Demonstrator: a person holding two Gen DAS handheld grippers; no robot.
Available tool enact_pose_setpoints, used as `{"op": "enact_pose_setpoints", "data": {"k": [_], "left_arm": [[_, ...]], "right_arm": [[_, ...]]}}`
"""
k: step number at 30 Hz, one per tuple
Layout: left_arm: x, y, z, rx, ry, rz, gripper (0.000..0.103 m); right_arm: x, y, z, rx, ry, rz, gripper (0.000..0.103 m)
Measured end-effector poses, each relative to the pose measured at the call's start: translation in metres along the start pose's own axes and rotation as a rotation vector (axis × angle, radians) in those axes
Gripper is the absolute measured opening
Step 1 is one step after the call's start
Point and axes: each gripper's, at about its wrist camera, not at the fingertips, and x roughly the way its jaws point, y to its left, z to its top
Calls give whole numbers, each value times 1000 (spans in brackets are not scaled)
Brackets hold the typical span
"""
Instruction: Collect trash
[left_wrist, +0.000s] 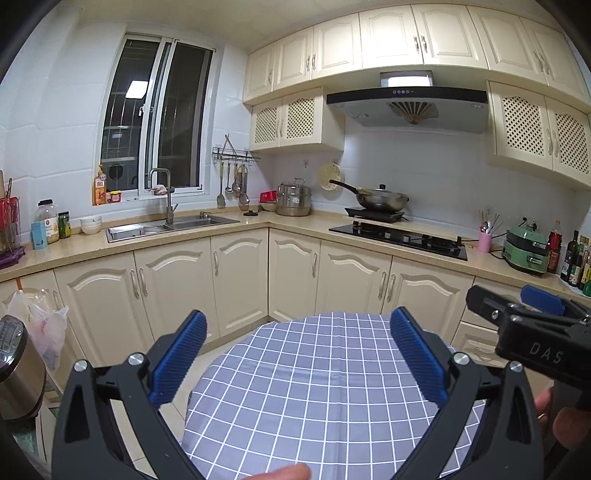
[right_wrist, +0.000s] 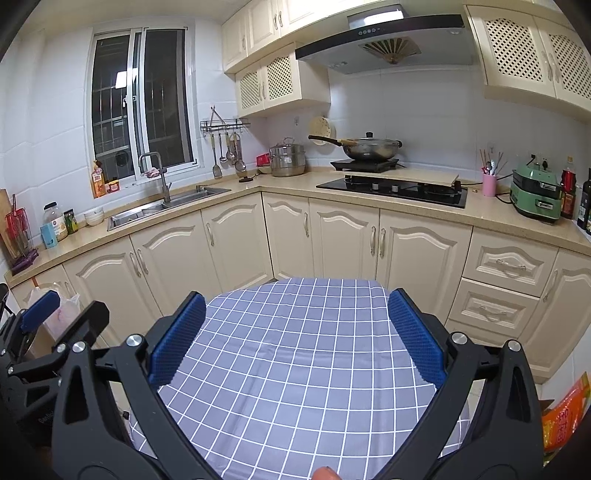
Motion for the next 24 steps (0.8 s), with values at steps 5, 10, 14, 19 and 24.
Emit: {"op": "enact_pose_setpoints", "data": {"k": [5, 10, 14, 19, 24], "left_arm": [[-1, 2, 3, 0, -20, 3, 98], [-3, 1, 5, 8, -33, 13, 98], [-1, 0, 8, 14, -29, 24, 98], [-1, 1, 10, 12, -32, 20, 98], [0, 4, 11, 4, -29, 17, 98]], "right_arm": [[1, 0, 0, 1, 0, 4, 97], [2, 2, 1, 2, -2, 9, 97], [3, 4, 2, -3, -9, 5, 97], [4, 6, 3, -6, -14, 5, 97], [4, 8, 2, -9, -16, 7, 97]]}}
